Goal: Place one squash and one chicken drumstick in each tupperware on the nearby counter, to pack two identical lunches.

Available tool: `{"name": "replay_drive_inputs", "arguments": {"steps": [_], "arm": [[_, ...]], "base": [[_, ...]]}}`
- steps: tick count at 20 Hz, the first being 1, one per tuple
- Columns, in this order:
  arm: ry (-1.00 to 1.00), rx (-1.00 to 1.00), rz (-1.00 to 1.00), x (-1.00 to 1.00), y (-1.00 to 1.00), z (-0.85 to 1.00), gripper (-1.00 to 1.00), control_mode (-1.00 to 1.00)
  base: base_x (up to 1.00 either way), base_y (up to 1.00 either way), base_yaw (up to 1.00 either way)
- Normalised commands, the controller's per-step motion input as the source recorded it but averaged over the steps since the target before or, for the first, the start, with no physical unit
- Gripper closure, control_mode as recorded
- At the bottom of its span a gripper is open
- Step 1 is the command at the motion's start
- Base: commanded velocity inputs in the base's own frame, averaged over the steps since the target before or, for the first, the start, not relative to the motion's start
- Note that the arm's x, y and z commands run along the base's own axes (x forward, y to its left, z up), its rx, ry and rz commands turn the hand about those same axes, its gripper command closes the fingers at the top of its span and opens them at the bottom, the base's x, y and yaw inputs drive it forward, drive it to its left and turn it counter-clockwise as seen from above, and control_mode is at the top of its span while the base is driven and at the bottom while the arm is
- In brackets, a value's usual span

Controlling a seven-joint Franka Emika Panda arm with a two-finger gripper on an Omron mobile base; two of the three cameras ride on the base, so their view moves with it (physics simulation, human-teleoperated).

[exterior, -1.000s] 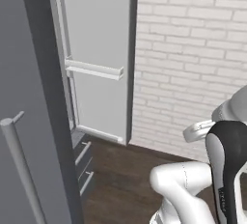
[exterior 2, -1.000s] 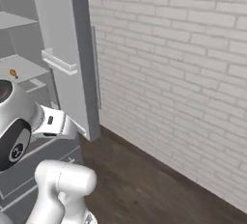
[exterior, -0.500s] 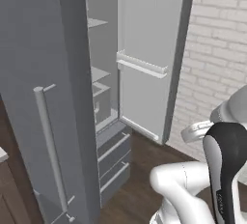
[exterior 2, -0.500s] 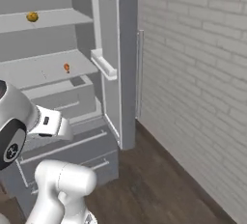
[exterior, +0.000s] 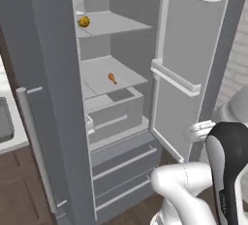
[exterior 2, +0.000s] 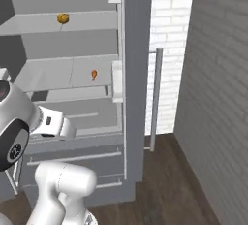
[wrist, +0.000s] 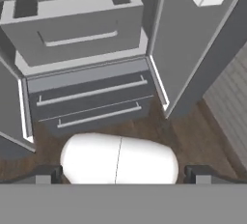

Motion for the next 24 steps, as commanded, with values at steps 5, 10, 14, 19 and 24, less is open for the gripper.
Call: {"name": "replay_drive_inputs", "arguments": {"steps": [5,10,14,19,24], "arm": [[0.0,0.0,0.0,0.0,0.0,0.0,-1.0,1.0],[0.0,0.0,0.0,0.0,0.0,0.0,-1.0,1.0],[0.0,0.0,0.0,0.0,0.0,0.0,-1.0,1.0],[0.0,0.0,0.0,0.0,0.0,0.0,-1.0,1.0],[0.0,0.0,0.0,0.0,0.0,0.0,-1.0,1.0]], "base": [[0.26,-0.1,0.44],[0.05,-0.21,0.19],[0.24,-0.4,0.07],[0.56,-0.24,0.08],[0.67,0.1,0.09]]}}
